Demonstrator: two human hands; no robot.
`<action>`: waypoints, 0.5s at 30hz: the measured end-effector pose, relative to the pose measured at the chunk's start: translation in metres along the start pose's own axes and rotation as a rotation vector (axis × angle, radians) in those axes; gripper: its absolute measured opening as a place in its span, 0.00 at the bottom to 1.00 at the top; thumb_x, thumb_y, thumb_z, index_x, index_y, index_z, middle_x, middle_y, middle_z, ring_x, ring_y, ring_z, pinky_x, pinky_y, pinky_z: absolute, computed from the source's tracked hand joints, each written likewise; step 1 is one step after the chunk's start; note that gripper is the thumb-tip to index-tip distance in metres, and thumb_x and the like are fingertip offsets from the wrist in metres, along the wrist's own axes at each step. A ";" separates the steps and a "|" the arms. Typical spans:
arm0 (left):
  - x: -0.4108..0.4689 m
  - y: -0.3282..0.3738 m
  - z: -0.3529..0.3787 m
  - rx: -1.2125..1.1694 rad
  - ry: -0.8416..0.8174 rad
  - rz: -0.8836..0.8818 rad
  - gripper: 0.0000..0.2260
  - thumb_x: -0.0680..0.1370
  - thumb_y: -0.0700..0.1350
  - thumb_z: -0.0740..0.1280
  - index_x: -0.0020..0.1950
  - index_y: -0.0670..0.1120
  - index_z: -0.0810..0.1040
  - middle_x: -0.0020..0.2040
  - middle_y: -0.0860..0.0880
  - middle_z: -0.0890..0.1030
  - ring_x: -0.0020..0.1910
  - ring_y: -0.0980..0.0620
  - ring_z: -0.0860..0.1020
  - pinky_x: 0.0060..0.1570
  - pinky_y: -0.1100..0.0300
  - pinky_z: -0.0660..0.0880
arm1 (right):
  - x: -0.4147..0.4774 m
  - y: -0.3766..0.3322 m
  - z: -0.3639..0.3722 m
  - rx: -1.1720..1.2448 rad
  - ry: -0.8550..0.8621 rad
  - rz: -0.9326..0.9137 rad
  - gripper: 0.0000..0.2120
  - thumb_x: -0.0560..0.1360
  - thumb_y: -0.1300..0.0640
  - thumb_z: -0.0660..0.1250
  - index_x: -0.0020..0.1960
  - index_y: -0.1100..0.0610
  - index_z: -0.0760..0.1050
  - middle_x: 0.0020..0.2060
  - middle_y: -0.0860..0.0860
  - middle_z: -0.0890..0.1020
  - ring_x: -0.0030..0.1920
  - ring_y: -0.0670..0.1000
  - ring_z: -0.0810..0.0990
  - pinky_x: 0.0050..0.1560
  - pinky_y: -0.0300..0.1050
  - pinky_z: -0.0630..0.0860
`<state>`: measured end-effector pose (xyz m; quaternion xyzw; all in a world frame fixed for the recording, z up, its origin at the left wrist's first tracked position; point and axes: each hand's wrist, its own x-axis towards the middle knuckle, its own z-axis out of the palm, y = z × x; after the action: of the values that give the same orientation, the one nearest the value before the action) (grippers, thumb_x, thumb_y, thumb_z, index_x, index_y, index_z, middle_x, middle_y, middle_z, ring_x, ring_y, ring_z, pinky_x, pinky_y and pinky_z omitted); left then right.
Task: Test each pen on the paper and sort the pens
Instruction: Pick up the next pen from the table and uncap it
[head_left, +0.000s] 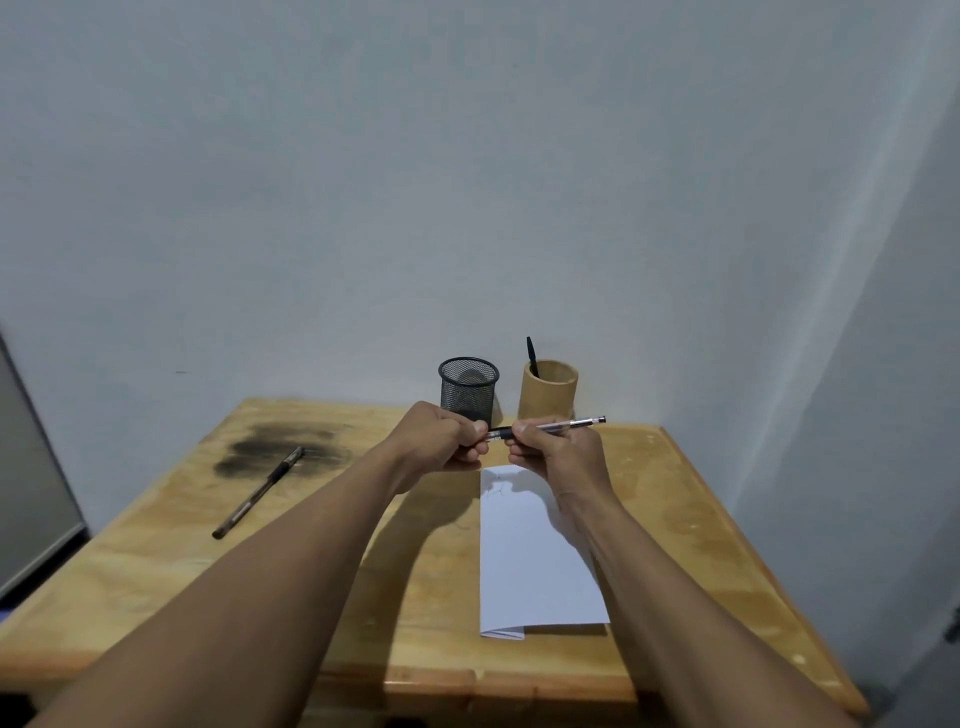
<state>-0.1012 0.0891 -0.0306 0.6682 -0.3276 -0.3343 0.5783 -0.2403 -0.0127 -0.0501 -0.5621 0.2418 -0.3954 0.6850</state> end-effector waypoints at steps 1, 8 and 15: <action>0.001 -0.002 -0.001 -0.002 0.001 -0.006 0.10 0.79 0.40 0.69 0.39 0.39 0.84 0.34 0.46 0.81 0.31 0.54 0.76 0.51 0.51 0.82 | 0.000 0.000 0.000 -0.011 -0.008 -0.009 0.01 0.74 0.69 0.72 0.44 0.67 0.81 0.35 0.60 0.84 0.34 0.52 0.83 0.40 0.42 0.84; 0.004 -0.003 -0.005 -0.030 -0.003 -0.016 0.07 0.78 0.39 0.69 0.41 0.38 0.83 0.36 0.45 0.81 0.31 0.54 0.76 0.53 0.51 0.82 | -0.001 0.005 0.004 0.029 -0.001 -0.002 0.03 0.74 0.69 0.73 0.42 0.65 0.82 0.35 0.60 0.83 0.35 0.51 0.83 0.41 0.41 0.84; -0.003 0.000 0.003 -0.080 -0.011 0.102 0.05 0.78 0.40 0.71 0.51 0.41 0.85 0.41 0.44 0.83 0.39 0.52 0.80 0.50 0.52 0.83 | 0.002 0.000 -0.004 0.151 -0.008 0.104 0.06 0.76 0.63 0.74 0.48 0.66 0.83 0.36 0.58 0.84 0.36 0.50 0.83 0.44 0.40 0.84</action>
<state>-0.1053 0.0895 -0.0312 0.6251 -0.3511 -0.3209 0.6189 -0.2425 -0.0165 -0.0509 -0.4970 0.2377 -0.3741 0.7460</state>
